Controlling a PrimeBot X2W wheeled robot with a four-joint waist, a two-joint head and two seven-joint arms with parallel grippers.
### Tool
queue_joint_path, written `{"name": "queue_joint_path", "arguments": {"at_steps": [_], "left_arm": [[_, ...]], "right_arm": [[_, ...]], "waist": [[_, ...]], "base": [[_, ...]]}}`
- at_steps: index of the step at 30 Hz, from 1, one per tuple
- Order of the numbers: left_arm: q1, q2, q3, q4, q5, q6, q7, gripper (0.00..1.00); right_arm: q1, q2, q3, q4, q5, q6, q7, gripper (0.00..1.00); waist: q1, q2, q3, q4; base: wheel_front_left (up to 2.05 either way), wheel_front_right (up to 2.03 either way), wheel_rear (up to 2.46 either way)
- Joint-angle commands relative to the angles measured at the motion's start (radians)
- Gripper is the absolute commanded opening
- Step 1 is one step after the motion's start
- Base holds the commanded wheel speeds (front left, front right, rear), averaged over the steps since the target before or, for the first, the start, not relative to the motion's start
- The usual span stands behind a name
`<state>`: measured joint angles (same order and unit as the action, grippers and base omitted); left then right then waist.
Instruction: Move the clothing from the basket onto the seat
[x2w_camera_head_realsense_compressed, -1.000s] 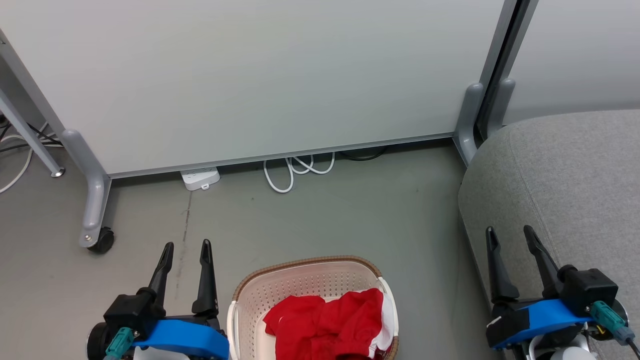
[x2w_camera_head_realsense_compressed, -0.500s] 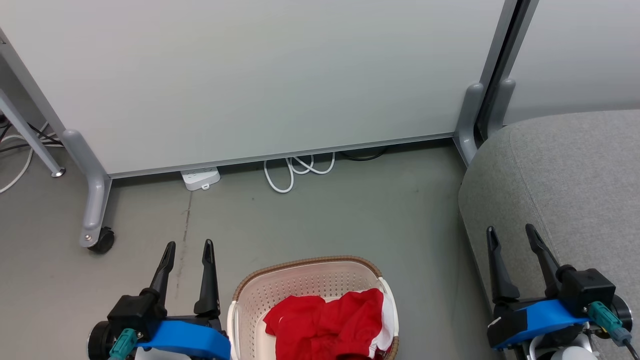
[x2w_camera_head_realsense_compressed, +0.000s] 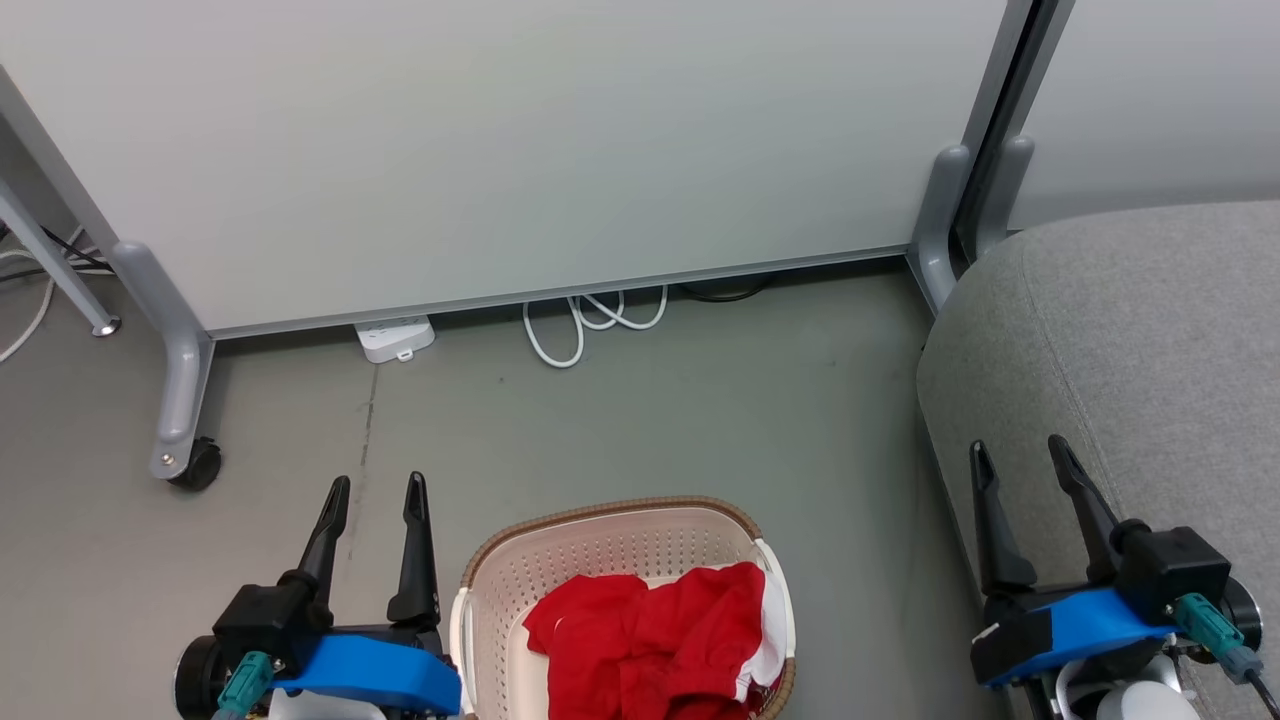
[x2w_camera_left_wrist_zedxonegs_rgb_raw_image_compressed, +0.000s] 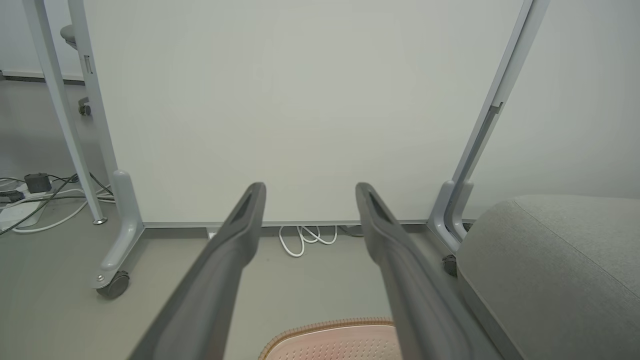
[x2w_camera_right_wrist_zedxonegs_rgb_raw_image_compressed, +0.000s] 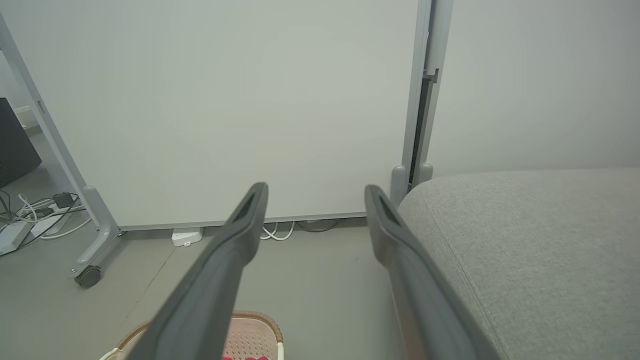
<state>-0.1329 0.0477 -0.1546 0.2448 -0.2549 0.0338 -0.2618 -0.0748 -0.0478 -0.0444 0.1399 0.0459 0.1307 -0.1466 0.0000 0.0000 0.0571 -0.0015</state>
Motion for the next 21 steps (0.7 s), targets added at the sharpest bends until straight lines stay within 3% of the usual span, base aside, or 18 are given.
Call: {"name": "queue_joint_path", "arguments": {"at_steps": [1, 9, 21], "left_arm": [[-0.011, 0.005, 0.001, 0.003, 0.001, 0.0, -0.005, 1.0], [-0.052, 0.005, -0.016, 0.069, 0.01, -0.021, -0.004, 1.0], [-0.247, 0.031, -0.087, 0.353, 0.039, -0.095, 0.039, 1.0]], "right_arm": [[-0.02, -0.004, 0.006, -0.008, 0.008, 0.0, -0.005, 1.0], [-0.085, -0.004, 0.054, -0.032, 0.015, 0.0, -0.016, 1.0], [-0.256, -0.003, 0.133, -0.041, 0.037, 0.0, -0.061, 1.0]], "waist": [[0.0, 0.0, 0.019, -0.01], [0.0, 0.0, 0.126, -0.065], [0.0, 0.0, 0.378, -0.207]], "base": [[0.0, 0.0, 0.0], [0.0, 0.0, 0.0], [0.0, 0.0, 0.0]]}}
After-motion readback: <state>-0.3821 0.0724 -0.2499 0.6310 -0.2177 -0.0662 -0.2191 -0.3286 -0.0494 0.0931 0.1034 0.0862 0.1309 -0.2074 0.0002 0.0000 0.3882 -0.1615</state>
